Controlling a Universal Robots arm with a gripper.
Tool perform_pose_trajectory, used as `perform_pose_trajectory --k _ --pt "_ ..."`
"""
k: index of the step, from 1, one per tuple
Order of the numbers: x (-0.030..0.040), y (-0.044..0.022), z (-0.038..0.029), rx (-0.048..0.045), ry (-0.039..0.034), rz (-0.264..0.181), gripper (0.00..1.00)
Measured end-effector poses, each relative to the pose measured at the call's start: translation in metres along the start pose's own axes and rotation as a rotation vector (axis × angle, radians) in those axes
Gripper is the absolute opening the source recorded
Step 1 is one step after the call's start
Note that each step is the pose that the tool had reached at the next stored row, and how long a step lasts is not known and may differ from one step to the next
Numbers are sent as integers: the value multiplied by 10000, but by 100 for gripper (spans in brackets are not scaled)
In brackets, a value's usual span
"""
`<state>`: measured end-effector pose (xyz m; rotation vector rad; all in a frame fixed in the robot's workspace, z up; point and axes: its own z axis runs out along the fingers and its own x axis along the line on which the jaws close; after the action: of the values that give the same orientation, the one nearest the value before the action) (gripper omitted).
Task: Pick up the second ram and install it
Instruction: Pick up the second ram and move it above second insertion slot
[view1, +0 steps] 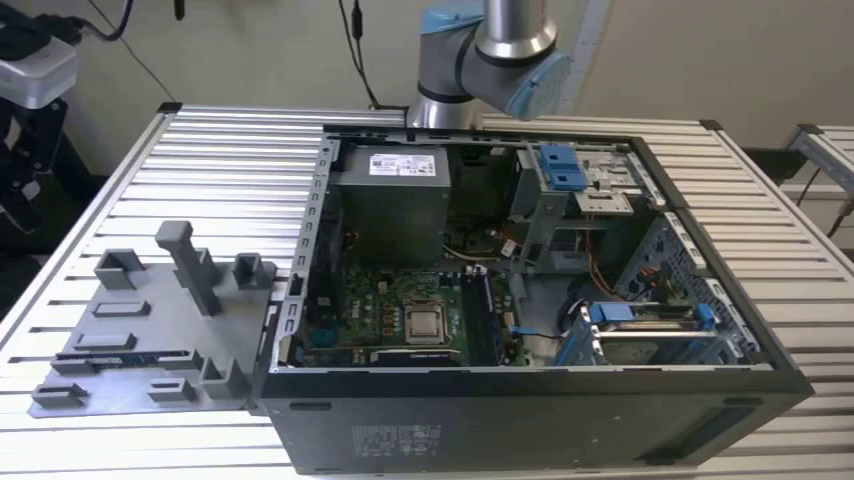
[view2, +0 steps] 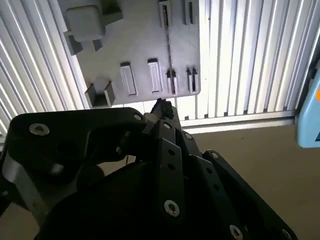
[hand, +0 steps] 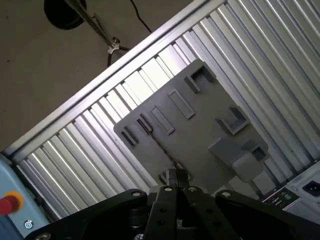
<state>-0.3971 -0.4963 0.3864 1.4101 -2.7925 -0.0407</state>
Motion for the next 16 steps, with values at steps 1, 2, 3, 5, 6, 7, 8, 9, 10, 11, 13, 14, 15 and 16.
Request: perform_pose_trajectory --k 1,2,3,5,6,7,8,9,10,11,13,14,15,16 --pt "0 0 1 0 6 -184 11" --pt "0 0 3 0 10 -364 11" --pt "0 0 5 0 15 -545 11" --pt "0 0 6 1 27 -904 11" --pt "0 0 8 2 32 -1094 11" --pt "0 0 10 3 36 -1280 11" --pt "0 0 11 4 41 -1459 11" --pt "0 0 13 4 45 -1639 11" --pt "0 0 14 5 50 -1820 11" --pt "0 -1 16 6 55 -1998 11" --pt "0 -1 18 11 62 -2363 11" --pt "0 -1 19 14 66 -2544 11" --pt "0 -1 20 16 70 -2729 11" --pt "0 -1 20 20 73 -2908 11"
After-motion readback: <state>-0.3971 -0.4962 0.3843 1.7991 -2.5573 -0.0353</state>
